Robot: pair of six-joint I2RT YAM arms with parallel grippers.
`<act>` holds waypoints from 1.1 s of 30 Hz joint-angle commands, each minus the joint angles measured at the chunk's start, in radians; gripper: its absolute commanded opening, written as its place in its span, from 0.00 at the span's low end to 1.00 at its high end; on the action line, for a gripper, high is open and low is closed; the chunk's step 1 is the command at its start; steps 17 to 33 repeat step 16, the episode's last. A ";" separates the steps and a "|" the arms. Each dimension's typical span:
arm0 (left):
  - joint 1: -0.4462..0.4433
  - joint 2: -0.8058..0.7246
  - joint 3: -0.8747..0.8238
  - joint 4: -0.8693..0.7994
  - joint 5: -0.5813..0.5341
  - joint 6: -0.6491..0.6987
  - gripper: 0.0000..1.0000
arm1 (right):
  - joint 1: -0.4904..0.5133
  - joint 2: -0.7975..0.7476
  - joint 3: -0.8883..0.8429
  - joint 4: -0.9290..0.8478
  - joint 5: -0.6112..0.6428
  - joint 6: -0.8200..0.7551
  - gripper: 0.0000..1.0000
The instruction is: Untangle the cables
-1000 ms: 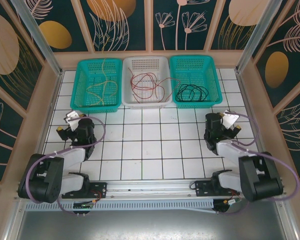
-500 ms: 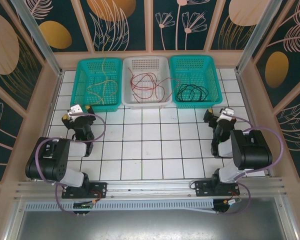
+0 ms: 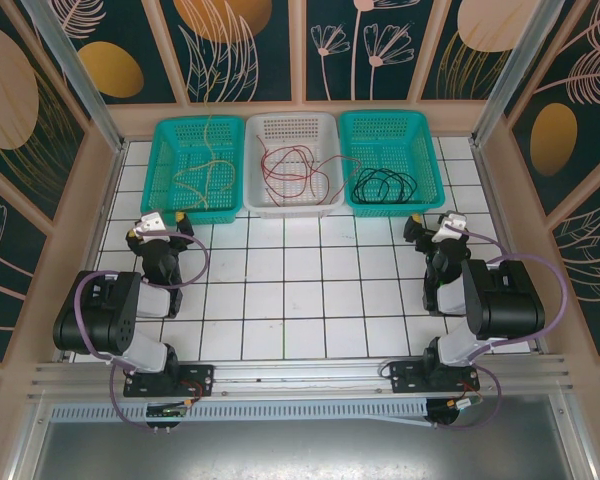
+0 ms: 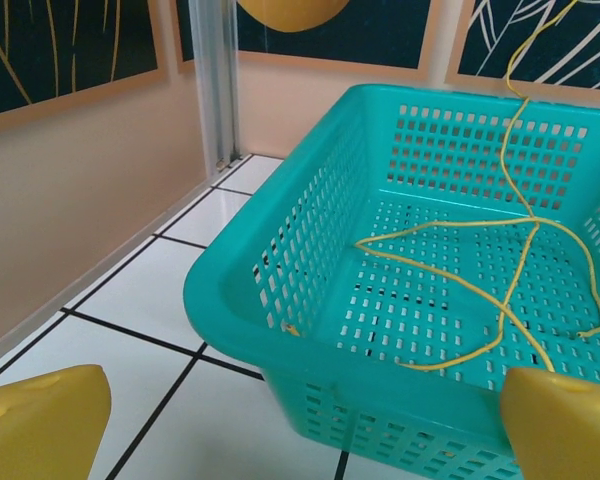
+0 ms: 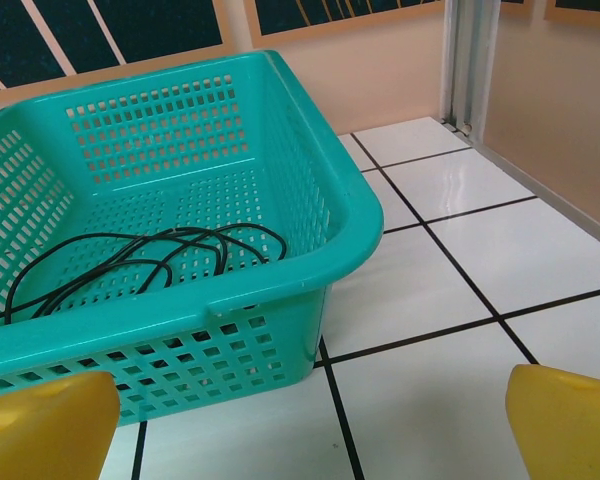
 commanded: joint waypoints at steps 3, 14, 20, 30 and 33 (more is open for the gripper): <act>0.007 -0.004 -0.004 0.052 0.027 0.008 0.99 | 0.006 0.004 0.017 0.046 -0.011 -0.022 0.99; 0.007 -0.001 0.008 0.036 0.087 0.028 0.99 | -0.006 0.005 0.031 0.017 -0.077 -0.034 0.99; 0.007 -0.001 0.008 0.036 0.088 0.028 0.99 | -0.001 0.004 0.030 0.023 -0.076 -0.036 0.99; 0.007 -0.001 0.008 0.036 0.088 0.028 0.99 | -0.001 0.004 0.030 0.023 -0.076 -0.036 0.99; 0.007 -0.001 0.008 0.036 0.088 0.028 0.99 | -0.001 0.004 0.030 0.023 -0.076 -0.036 0.99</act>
